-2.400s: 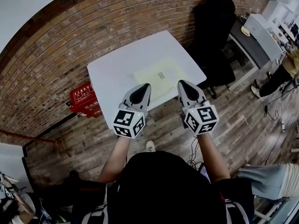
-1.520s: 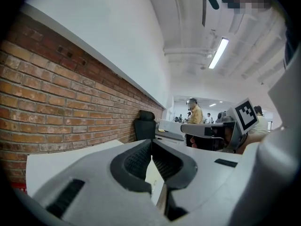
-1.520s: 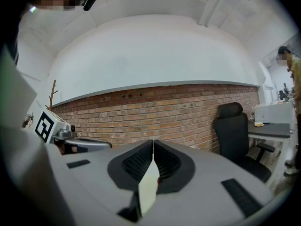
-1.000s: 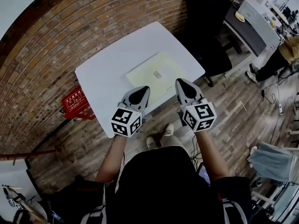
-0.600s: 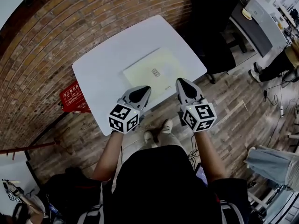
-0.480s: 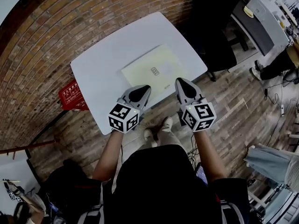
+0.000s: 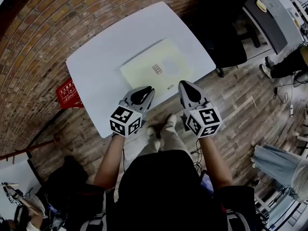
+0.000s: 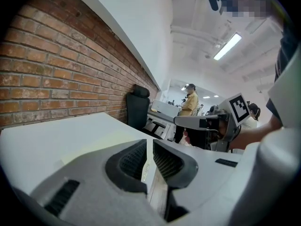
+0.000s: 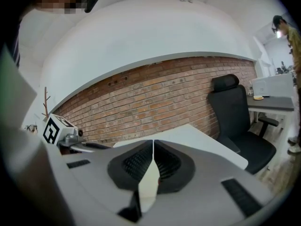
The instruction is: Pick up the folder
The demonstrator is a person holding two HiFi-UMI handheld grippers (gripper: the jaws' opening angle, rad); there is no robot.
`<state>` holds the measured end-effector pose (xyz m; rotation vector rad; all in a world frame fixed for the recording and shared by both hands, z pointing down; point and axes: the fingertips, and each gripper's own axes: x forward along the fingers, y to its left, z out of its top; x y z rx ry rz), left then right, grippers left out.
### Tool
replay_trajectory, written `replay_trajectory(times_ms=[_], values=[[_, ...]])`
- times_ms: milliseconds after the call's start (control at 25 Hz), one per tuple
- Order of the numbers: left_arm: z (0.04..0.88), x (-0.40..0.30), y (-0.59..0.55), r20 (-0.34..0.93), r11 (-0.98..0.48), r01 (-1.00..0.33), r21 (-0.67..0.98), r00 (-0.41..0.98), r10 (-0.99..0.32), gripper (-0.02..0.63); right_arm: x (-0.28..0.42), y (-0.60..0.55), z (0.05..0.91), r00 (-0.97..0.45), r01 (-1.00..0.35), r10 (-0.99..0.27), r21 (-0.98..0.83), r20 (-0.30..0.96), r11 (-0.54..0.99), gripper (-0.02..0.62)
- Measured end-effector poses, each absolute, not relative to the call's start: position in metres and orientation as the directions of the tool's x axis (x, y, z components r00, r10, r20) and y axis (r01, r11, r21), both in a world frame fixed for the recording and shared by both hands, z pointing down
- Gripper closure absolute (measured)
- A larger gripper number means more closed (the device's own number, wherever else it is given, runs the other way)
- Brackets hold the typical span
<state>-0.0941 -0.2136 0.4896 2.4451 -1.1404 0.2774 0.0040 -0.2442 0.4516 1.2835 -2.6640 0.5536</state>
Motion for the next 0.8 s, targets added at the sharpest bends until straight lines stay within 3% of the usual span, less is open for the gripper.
replay_trajectory(times_ms=[640,680,800], values=[[0.543,-0.098,-0.228,0.407,-0.55,-0.775,0.311,0.632,-0.659,0.583,0.015,-0.249,0.504,-0.61,-0.793,-0.706,-0.285,0.36,0.539,0.565],[0.545,-0.099,-0.23,0.412,-0.554,-0.775,0.304,0.631,-0.658,0.574,0.016,-0.25,0.506,-0.607,-0.795,-0.708,-0.289,0.362,0.534,0.565],[0.552,-0.099,-0.238,0.427,-0.565,-0.773,0.288,0.632,-0.647,0.462,0.016,-0.252,0.511,-0.606,-0.796,-0.705,-0.296,0.37,0.528,0.565]])
